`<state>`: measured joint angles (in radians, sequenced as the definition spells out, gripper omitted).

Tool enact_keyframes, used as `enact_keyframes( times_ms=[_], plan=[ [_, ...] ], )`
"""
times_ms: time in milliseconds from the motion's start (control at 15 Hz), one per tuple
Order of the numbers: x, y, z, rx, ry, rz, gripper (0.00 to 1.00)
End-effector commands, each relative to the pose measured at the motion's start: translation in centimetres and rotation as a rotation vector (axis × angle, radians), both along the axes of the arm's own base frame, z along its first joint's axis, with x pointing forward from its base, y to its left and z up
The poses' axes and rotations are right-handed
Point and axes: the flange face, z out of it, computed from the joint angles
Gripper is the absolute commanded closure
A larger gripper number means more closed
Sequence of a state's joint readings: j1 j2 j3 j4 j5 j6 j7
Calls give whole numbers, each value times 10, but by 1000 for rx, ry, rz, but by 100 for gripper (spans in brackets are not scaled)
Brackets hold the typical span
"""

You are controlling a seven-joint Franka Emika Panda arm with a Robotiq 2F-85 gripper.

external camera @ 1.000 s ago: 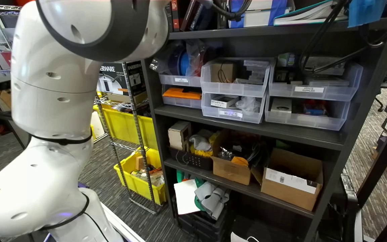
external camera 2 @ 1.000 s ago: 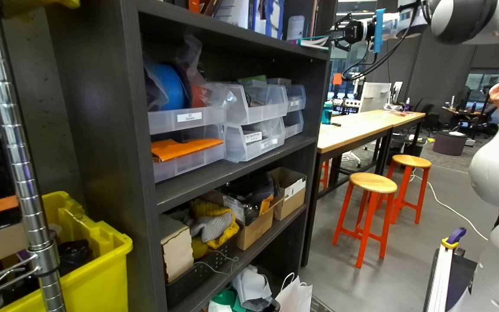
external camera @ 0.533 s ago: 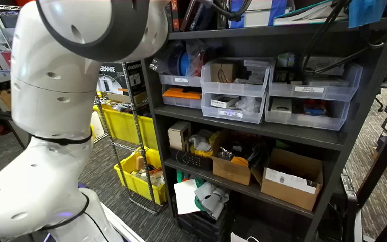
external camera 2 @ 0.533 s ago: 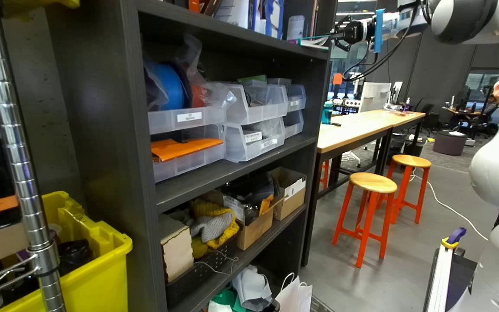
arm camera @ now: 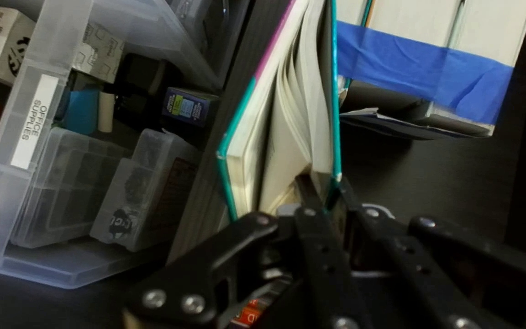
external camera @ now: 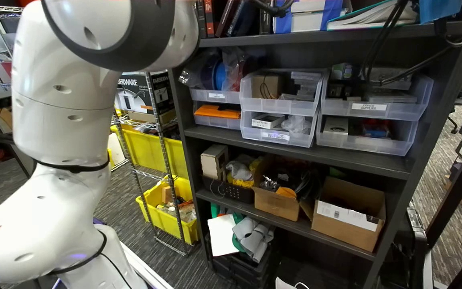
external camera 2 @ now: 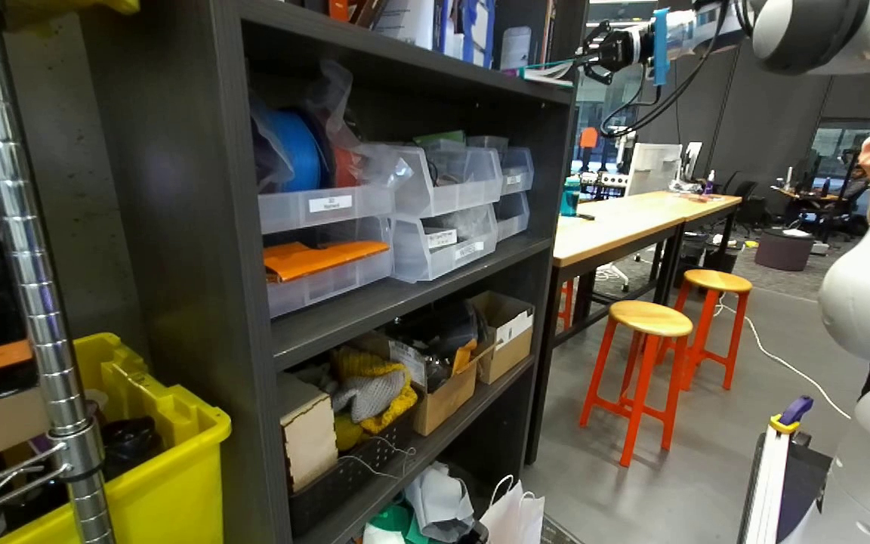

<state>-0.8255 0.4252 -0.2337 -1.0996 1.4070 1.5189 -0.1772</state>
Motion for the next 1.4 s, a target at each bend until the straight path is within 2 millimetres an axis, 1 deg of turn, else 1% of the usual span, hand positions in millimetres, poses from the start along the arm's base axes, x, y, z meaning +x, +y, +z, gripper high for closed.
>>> enact_keyframes(
  times_ms=[0, 600, 1333],
  plan=[
    [3, 9, 13, -56, 27, -22, 97],
    [19, 27, 23, -165, 89, -37, 97],
    [25, 50, 41, -286, 147, -54, 97]
  ],
)
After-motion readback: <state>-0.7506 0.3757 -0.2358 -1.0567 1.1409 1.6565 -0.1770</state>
